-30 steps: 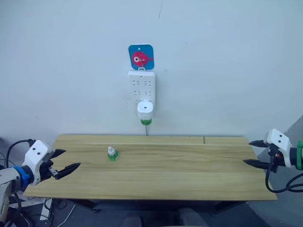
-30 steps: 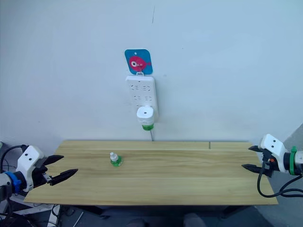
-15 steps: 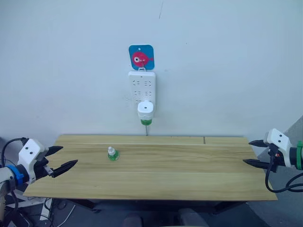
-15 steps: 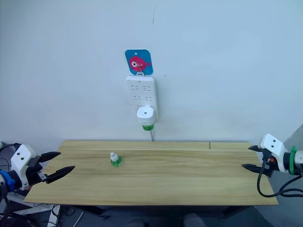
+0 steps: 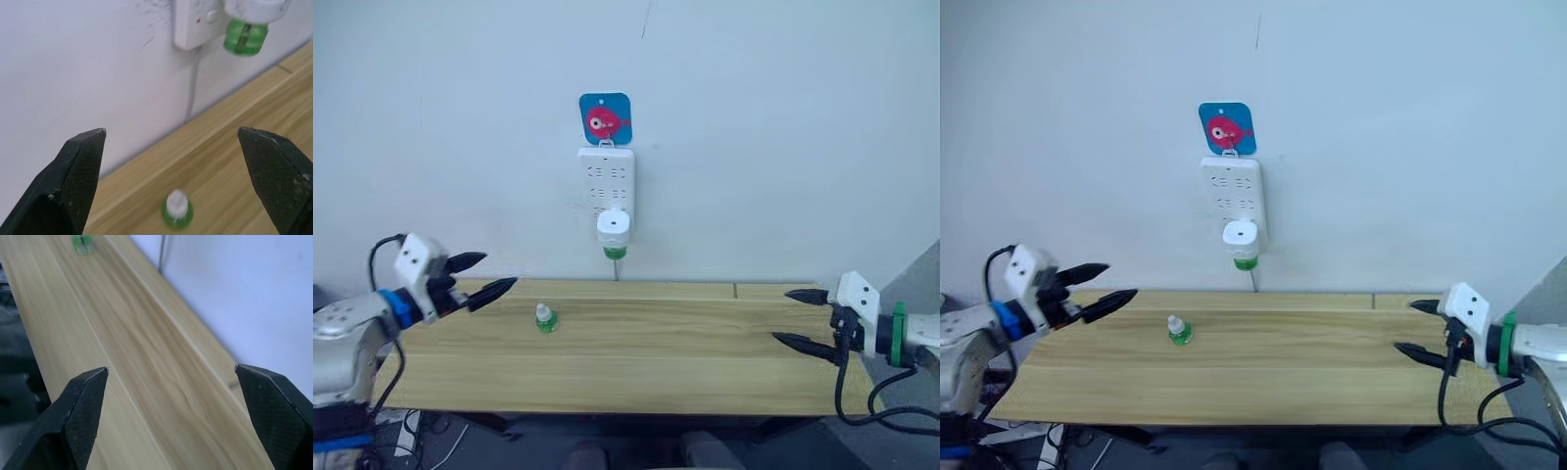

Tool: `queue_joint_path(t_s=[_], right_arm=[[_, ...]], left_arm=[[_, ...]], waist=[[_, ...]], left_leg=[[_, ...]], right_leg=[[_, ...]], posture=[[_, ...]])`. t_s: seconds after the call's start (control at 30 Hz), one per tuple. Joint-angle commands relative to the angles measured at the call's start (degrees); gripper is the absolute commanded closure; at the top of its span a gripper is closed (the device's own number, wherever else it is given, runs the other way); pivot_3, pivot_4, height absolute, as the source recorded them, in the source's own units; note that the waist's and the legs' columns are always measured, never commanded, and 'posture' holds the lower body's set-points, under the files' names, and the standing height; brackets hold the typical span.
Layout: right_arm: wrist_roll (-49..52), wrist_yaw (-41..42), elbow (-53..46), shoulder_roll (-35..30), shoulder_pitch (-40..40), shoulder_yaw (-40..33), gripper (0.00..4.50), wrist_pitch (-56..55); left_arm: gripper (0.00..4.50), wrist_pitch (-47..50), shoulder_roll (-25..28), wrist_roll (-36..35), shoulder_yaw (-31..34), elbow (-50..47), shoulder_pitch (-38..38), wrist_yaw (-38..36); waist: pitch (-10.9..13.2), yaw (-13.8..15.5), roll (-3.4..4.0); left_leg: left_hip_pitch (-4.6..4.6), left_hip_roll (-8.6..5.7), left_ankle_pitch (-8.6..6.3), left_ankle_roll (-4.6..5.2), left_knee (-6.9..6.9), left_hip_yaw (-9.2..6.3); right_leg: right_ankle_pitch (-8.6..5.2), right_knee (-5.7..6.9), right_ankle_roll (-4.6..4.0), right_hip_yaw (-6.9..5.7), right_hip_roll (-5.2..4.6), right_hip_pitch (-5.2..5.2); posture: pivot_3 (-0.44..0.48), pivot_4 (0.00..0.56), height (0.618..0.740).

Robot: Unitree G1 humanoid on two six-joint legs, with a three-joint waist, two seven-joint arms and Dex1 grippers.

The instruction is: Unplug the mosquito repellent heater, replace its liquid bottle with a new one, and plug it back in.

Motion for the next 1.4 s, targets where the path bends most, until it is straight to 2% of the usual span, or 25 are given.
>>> queue_joint_path(t_s=[0.03,0.27,0.33,0.43,0.87,1.27,1.4], right_arm=[[4.91,-6.02,-10.40,1.97,-1.35,-0.95,0.15,6.40],[9.72,-17.69,-19.69,8.48,-9.32,2.70,0.15,15.94],[10.94,-19.42,-20.84,9.61,-10.48,3.08,0.00,17.57],[11.91,-20.56,-21.97,9.80,-10.88,3.34,0.00,18.89],[12.31,-22.02,-22.83,9.52,-12.89,5.73,0.00,18.94],[13.19,-22.45,-23.07,9.26,-14.24,6.49,0.00,19.70],[13.79,-22.30,-23.25,8.80,-14.76,6.39,0.00,20.37]], left_arm=[[0.00,-0.95,-1.12,1.74,-2.06,0.59,-4.98,2.20],[0.00,-3.56,-5.05,3.86,-6.58,8.81,-15.31,1.52],[0.40,-4.65,-5.95,4.13,-6.88,11.51,-17.91,1.50],[1.18,-6.21,-6.64,5.05,-7.58,14.79,-20.84,1.21],[1.18,-12.75,-9.78,8.82,-8.98,28.41,-29.78,1.21],[1.18,-18.30,-11.12,11.72,-10.82,39.80,-36.55,-1.63],[1.18,-19.09,-11.62,12.43,-11.69,42.01,-38.53,-4.09]], waist=[[0.03,-0.53,-0.05],[0.19,-3.30,-0.18],[0.21,-3.78,-0.23],[0.23,-4.33,-0.25],[0.25,-6.61,-0.27],[0.66,-6.49,-0.32],[0.77,-6.41,-0.20]], left_leg=[[-0.01,0.00,0.00,0.00,0.01,-0.01],[-0.08,0.03,0.00,0.00,0.22,-0.03],[-0.13,0.02,-0.01,0.00,0.22,-0.05],[-0.21,0.03,-0.03,0.02,0.22,-0.10],[-0.26,0.07,-0.08,0.07,0.24,-0.19],[-0.33,0.03,-0.07,0.07,0.32,-0.45],[-0.74,-0.07,-0.07,0.07,0.63,-0.77]], right_leg=[[0.00,0.00,0.00,0.00,0.00,0.00],[0.04,0.00,0.04,0.18,0.17,0.05],[0.06,-0.02,0.07,0.21,0.18,0.03],[0.08,-0.04,0.12,0.21,0.21,-0.02],[0.08,-0.09,0.12,0.18,0.28,-0.01],[0.08,-0.09,0.12,0.18,0.41,0.08],[0.08,-0.09,0.13,0.09,0.47,0.03]], posture=[[-0.116,0.050,0.711],[-0.165,0.059,0.711],[-0.171,0.058,0.711],[-0.181,0.058,0.711],[-0.194,0.055,0.711],[-0.195,0.064,0.711],[-0.207,0.066,0.711]])
